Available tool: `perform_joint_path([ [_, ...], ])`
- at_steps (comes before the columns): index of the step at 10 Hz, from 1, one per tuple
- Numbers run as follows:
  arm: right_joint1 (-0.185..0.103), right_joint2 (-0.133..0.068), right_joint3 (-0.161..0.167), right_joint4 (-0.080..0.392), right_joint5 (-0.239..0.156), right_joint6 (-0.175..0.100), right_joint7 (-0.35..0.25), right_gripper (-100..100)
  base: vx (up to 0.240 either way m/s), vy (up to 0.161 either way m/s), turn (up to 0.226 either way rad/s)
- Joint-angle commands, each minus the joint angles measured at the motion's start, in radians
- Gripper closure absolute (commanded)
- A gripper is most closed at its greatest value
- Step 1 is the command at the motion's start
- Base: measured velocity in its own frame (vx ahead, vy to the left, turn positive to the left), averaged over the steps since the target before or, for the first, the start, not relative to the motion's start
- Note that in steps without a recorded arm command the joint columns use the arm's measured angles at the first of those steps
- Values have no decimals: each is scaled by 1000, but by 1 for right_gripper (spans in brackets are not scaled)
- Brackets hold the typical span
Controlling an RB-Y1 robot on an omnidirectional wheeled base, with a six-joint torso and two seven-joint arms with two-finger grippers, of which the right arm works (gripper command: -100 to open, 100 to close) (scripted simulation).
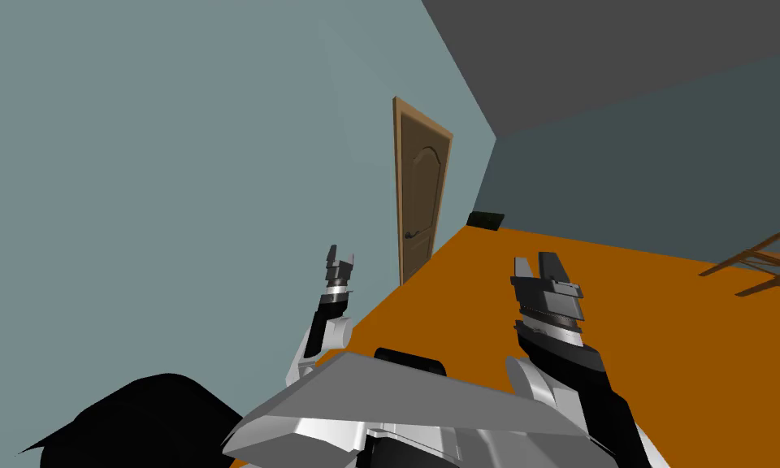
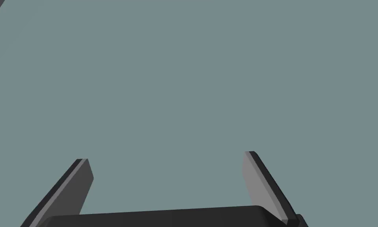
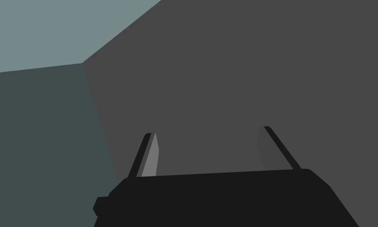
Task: Pull the door open
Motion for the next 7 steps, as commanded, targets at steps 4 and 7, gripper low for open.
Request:
perform_joint_path([
  [4,-46,-25,7,99,0,-11,-19,-100,71,-46,119],
  [7,-76,-39,12,165,0,-18,-31,-100,82,-60,106],
])
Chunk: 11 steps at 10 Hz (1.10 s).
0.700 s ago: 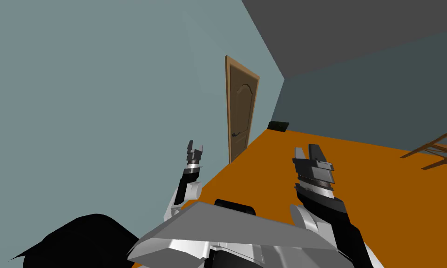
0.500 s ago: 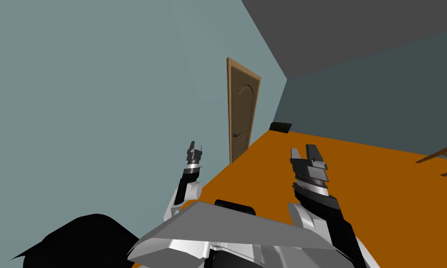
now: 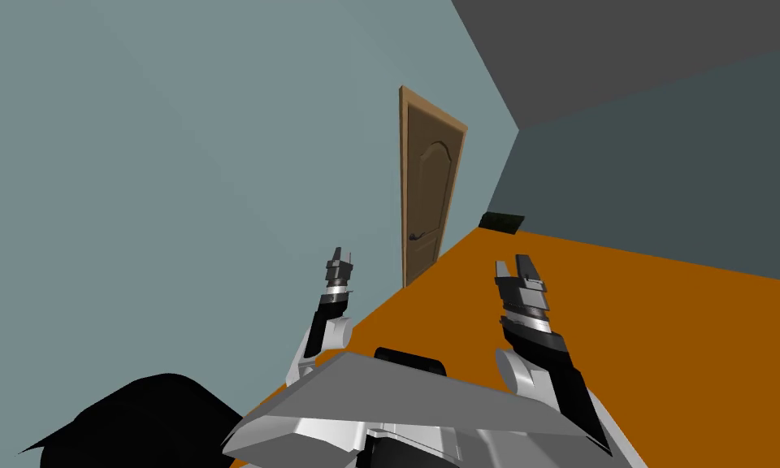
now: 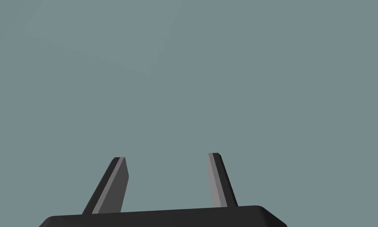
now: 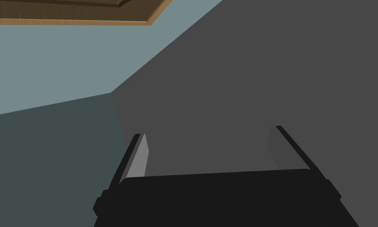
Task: Pull the door open
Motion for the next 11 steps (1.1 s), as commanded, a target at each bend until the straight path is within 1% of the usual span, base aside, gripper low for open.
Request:
perform_joint_path([
  [1,-17,-8,4,40,1,-6,-7,-100,54,-46,106],
  [5,-70,-31,13,148,1,-19,-29,-100,81,-68,135],
  [6,-70,-31,13,155,1,-19,-29,-100,52,-48,56],
  [8,-99,-43,17,219,1,-26,-41,-100,55,-49,114],
  [11,-147,-61,25,314,1,-37,-61,-100,81,-87,182],
])
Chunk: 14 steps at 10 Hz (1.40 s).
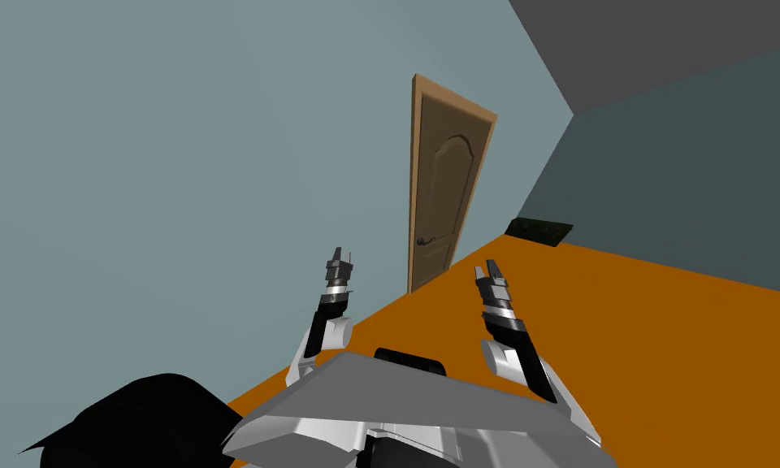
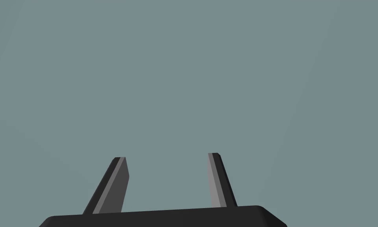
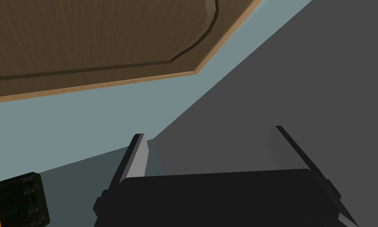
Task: Pull the door open
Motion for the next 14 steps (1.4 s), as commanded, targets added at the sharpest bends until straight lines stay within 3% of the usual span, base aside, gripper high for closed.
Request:
perform_joint_path([
  [1,-25,-6,8,50,2,-6,-9,-100,80,-106,157],
  [2,-25,-6,8,61,2,-6,-9,-100,55,-75,57],
  [4,-59,-19,14,129,2,-14,-23,-100,49,-59,148],
  [5,-59,-19,14,135,2,-14,-23,-100,45,-56,64],
  [8,-112,-38,22,233,3,-27,-44,-100,52,-77,159],
  [9,-112,-38,22,249,3,-27,-44,-100,37,-76,76],
  [12,-166,-57,31,351,3,-39,-66,-100,51,-92,170],
  [13,-166,-57,31,365,3,-39,-66,-100,52,-84,63],
  [14,-184,-63,34,404,3,-44,-74,-100,36,-65,86],
])
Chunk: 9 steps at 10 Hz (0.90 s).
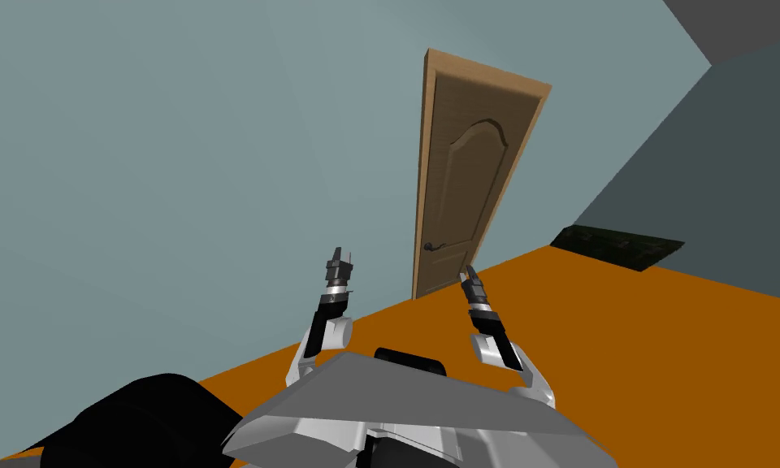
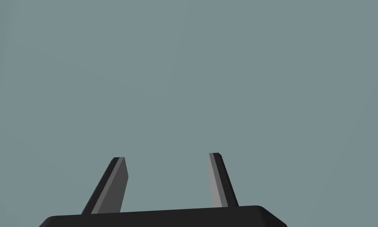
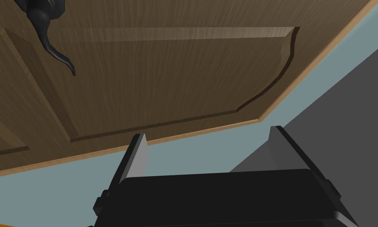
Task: Pull the door open
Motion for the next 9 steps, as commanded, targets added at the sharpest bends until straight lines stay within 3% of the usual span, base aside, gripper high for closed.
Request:
perform_joint_path([
  [1,-26,-12,4,50,-1,-6,-14,-100,35,-85,168],
  [2,-26,-12,4,60,-1,-6,-14,-100,28,-73,90],
  [4,-62,-24,9,129,-1,-15,-28,-100,39,-85,156],
  [5,-62,-24,9,138,-1,-15,-28,-100,39,-74,74],
  [6,-80,-30,12,173,-1,-19,-36,-100,35,-65,106],
  [7,-80,-30,12,176,-1,-19,-36,-100,27,-50,63],
  [9,-115,-42,18,243,-1,-27,-50,-100,25,-74,163],
])
